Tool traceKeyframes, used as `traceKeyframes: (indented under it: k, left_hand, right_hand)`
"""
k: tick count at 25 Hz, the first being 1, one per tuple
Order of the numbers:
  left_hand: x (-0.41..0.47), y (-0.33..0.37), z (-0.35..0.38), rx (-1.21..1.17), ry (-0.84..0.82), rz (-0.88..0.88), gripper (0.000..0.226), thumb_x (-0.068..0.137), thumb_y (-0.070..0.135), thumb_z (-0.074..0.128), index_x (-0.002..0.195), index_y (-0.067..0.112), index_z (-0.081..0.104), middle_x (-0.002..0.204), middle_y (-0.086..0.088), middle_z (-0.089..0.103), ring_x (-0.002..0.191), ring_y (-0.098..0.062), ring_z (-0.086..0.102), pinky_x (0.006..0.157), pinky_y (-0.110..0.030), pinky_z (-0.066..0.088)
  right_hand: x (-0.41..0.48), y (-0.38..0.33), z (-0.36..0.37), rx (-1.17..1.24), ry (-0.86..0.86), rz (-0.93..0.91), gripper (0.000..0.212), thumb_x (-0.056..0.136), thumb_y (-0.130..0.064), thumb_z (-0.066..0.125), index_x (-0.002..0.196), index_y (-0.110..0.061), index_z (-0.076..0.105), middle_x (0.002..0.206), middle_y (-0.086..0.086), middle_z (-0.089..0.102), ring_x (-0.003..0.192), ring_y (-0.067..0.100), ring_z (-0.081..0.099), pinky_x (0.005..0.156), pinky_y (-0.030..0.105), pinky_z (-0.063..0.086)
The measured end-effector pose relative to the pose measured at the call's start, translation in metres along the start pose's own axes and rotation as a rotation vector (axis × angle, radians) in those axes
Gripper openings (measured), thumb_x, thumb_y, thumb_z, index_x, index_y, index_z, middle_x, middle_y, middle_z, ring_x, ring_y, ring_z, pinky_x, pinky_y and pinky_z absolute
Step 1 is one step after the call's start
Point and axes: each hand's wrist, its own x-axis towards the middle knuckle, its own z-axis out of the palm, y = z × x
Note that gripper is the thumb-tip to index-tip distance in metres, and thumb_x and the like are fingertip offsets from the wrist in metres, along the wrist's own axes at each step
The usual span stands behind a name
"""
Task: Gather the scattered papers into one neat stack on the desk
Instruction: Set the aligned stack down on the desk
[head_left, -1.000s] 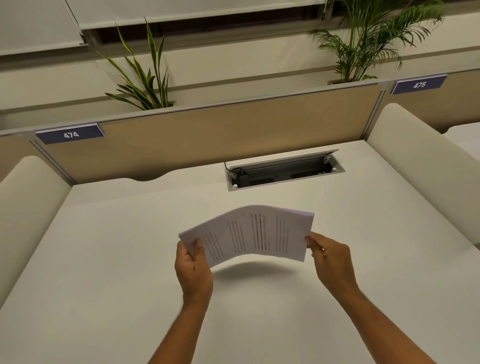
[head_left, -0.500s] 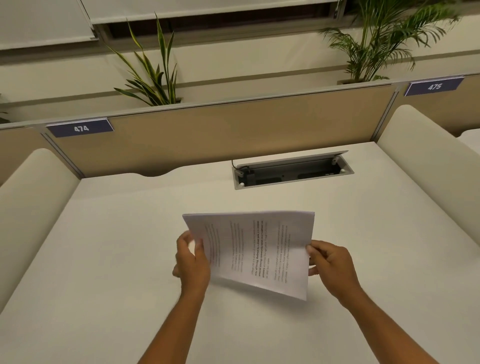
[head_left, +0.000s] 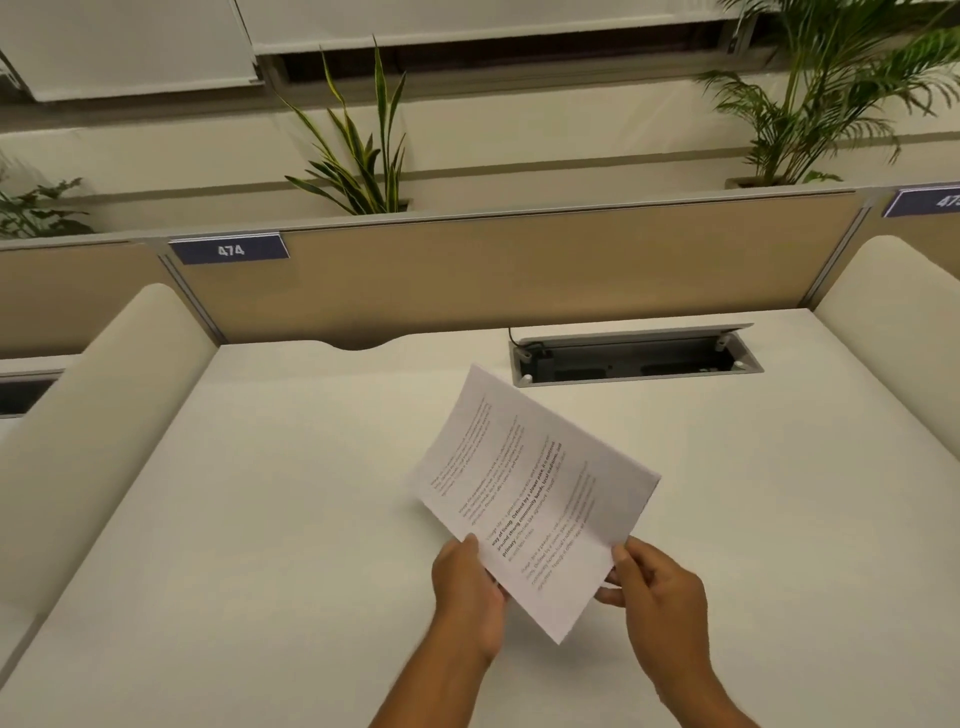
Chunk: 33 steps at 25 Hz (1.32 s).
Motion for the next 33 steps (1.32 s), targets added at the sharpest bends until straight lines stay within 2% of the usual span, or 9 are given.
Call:
traceKeyframes:
  k: [6, 8, 10, 12, 18, 22, 25, 29, 33]
  left_hand:
    - [0.007, 0.016, -0.017, 0.045, 0.078, 0.088, 0.043, 0.105, -0.007, 0.037, 0.120, 0.010, 0.074, 0.112, -0.016, 0.081, 0.099, -0.036, 0.076, 0.076, -0.039, 0.063]
    - [0.015, 0.030, -0.025, 0.062, 0.079, 0.152, 0.043, 0.104, -0.006, 0.040, 0.115, 0.013, 0.077, 0.104, -0.010, 0.085, 0.096, -0.032, 0.079, 0.068, -0.037, 0.065]
    - [0.026, 0.045, -0.037, 0.126, 0.099, 0.224, 0.041, 0.104, -0.003, 0.043, 0.111, 0.017, 0.078, 0.103, -0.005, 0.086, 0.097, -0.030, 0.081, 0.072, -0.038, 0.067]
    - [0.035, 0.061, -0.053, 0.209, 0.105, 0.268, 0.040, 0.105, 0.000, 0.045, 0.110, 0.020, 0.079, 0.102, 0.001, 0.087, 0.096, -0.028, 0.082, 0.077, -0.040, 0.068]
    - [0.071, 0.092, -0.090, 0.402, 0.145, 0.330, 0.047, 0.101, 0.000, 0.039, 0.105, 0.022, 0.081, 0.101, 0.004, 0.086, 0.092, -0.023, 0.083, 0.082, -0.044, 0.069]
    - [0.099, 0.116, -0.113, 0.514, 0.232, 0.419, 0.052, 0.106, -0.002, 0.033, 0.116, 0.029, 0.073, 0.111, 0.008, 0.081, 0.099, -0.014, 0.077, 0.084, -0.025, 0.062]
    - [0.126, 0.142, -0.128, 0.596, 0.249, 0.446, 0.054, 0.108, -0.003, 0.036, 0.121, 0.038, 0.069, 0.111, 0.013, 0.078, 0.096, -0.004, 0.073, 0.068, -0.005, 0.053]
    - [0.173, 0.188, -0.144, 0.725, 0.225, 0.444, 0.055, 0.103, -0.007, 0.041, 0.128, 0.028, 0.075, 0.108, 0.010, 0.080, 0.096, -0.008, 0.075, 0.076, -0.016, 0.056]
    - [0.221, 0.236, -0.145, 0.733, 0.260, 0.425, 0.051, 0.104, -0.008, 0.042, 0.146, 0.010, 0.066, 0.136, -0.008, 0.075, 0.118, -0.027, 0.073, 0.110, -0.041, 0.057]
  right_hand:
    - [-0.027, 0.004, 0.026, -0.068, -0.109, -0.062, 0.045, 0.102, 0.000, 0.065, 0.094, -0.042, 0.079, 0.092, -0.015, 0.083, 0.079, 0.013, 0.081, 0.070, 0.026, 0.067]
    - [-0.016, -0.014, 0.028, 0.043, -0.113, -0.043, 0.052, 0.098, -0.002, 0.072, 0.117, -0.050, 0.072, 0.102, -0.010, 0.083, 0.089, 0.016, 0.081, 0.075, 0.031, 0.068]
    - [0.013, -0.034, 0.024, 0.150, -0.130, 0.036, 0.059, 0.093, -0.025, 0.078, 0.144, -0.045, 0.055, 0.111, -0.009, 0.082, 0.098, 0.018, 0.080, 0.078, 0.039, 0.068]
    - [0.047, -0.055, 0.032, 0.007, -0.224, 0.099, 0.062, 0.096, -0.046, 0.070, 0.153, -0.042, 0.046, 0.118, -0.007, 0.081, 0.106, 0.020, 0.077, 0.083, 0.043, 0.065]
    - [0.064, -0.058, 0.117, -0.389, -0.338, -0.069, 0.043, 0.110, -0.013, 0.052, 0.152, -0.017, 0.058, 0.128, 0.004, 0.075, 0.106, 0.021, 0.072, 0.099, 0.044, 0.059]
    - [0.063, -0.035, 0.172, -0.383, -0.312, 0.000, 0.044, 0.109, -0.009, 0.050, 0.152, -0.014, 0.058, 0.122, 0.005, 0.076, 0.107, 0.024, 0.071, 0.101, 0.041, 0.057]
    - [0.068, -0.027, 0.213, -0.333, -0.283, 0.045, 0.044, 0.109, -0.007, 0.049, 0.152, -0.013, 0.058, 0.122, 0.001, 0.075, 0.105, 0.018, 0.070, 0.102, 0.037, 0.056]
    - [0.087, -0.027, 0.269, -0.271, -0.258, 0.119, 0.043, 0.109, -0.004, 0.050, 0.149, -0.014, 0.060, 0.090, -0.024, 0.065, 0.082, -0.005, 0.061, 0.073, 0.005, 0.044]
    - [0.116, -0.031, 0.322, -0.268, -0.269, 0.158, 0.045, 0.109, -0.005, 0.048, 0.153, -0.013, 0.056, 0.117, 0.000, 0.077, 0.097, 0.013, 0.067, 0.098, 0.025, 0.053]
